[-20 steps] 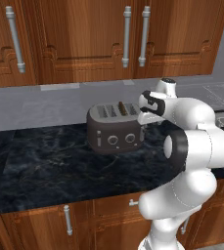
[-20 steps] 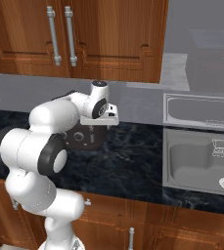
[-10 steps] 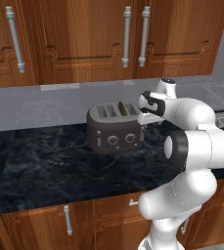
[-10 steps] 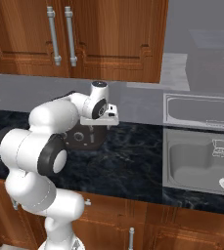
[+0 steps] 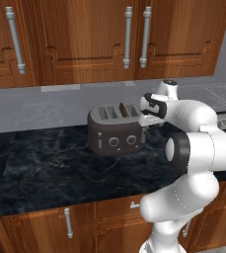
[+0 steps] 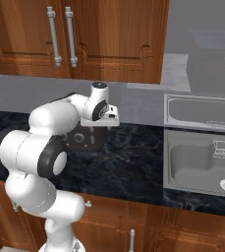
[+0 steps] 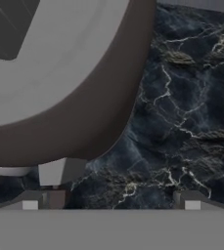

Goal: Start the toaster. Once the lever pops up, take the bread to the plate on the dining counter.

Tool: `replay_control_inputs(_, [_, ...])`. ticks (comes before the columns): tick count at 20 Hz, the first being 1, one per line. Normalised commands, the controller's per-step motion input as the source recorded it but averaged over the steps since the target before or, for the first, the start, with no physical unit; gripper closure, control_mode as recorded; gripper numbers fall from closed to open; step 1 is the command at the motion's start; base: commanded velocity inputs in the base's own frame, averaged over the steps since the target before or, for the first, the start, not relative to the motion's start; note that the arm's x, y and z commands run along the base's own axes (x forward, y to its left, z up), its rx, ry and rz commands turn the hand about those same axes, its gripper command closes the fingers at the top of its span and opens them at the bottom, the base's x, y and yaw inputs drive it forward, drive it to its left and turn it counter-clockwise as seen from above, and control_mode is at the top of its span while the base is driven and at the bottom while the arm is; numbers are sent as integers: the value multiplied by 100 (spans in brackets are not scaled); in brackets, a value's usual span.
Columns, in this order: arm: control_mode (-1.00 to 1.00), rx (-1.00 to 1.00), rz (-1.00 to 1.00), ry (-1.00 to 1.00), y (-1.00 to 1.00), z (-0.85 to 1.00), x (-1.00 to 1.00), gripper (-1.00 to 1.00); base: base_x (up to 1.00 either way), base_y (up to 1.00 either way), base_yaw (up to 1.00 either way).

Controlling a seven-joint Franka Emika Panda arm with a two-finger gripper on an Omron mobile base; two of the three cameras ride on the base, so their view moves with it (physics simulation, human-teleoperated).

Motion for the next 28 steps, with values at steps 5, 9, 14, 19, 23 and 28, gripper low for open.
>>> replay_control_inputs(5, [-100,0,0,7,0,-44,0,-100,0,0,0])
replay_control_inputs(9, [-100,0,0,10,0,-36,-8,-100,0,0,0])
replay_control_inputs(14, [-100,0,0,3,0,-36,-2,-100,0,0,0])
replay_control_inputs(19, [-100,0,0,0,0,-35,0,-100,0,0,0])
replay_control_inputs(23, [-100,0,0,0,0,-32,0,-100,0,0,0])
replay_control_inputs(28, [-100,0,0,0,0,-30,0,-100,0,0,0])
